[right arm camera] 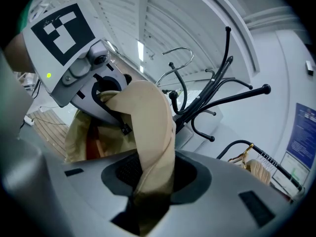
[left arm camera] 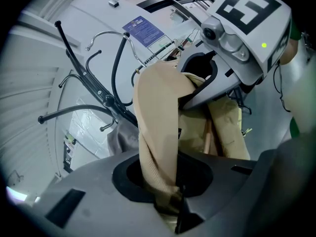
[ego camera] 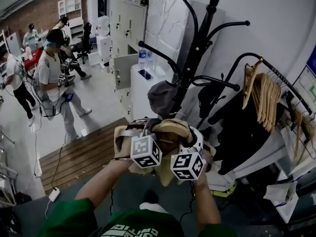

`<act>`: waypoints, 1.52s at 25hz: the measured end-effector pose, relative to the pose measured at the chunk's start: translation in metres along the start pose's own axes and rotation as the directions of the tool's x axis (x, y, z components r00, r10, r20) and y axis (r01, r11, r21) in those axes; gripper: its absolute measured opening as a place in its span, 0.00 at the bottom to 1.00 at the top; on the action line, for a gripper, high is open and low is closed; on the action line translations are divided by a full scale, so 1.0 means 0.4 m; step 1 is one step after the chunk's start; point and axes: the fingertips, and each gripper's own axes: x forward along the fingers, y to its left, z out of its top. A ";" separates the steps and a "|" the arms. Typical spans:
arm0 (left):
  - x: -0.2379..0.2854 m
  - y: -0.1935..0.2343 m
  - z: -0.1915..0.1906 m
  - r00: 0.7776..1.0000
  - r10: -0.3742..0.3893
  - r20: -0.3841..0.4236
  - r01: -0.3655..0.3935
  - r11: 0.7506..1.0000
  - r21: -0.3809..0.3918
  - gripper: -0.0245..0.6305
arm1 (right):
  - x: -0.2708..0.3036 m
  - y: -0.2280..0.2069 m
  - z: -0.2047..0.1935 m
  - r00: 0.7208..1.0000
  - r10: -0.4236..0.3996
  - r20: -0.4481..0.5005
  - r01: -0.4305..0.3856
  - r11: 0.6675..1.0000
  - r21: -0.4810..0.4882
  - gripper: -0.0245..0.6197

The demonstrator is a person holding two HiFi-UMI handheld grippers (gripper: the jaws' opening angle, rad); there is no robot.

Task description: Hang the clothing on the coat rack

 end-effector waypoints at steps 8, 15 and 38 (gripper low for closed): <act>0.069 0.062 -0.016 1.000 -0.007 -0.013 0.007 1.000 -0.013 0.14 | 0.088 -0.032 0.012 1.000 0.018 -0.015 -0.018 1.000 -0.002 0.25; 0.134 0.097 -0.029 0.999 -0.031 -0.032 0.030 0.999 -0.022 0.14 | 0.167 -0.049 0.005 0.999 0.043 -0.028 -0.043 0.999 0.006 0.25; 0.309 0.108 -0.123 0.989 -0.086 -0.122 0.080 0.996 -0.050 0.14 | 0.347 -0.029 -0.066 0.988 0.135 -0.080 -0.135 0.991 0.006 0.25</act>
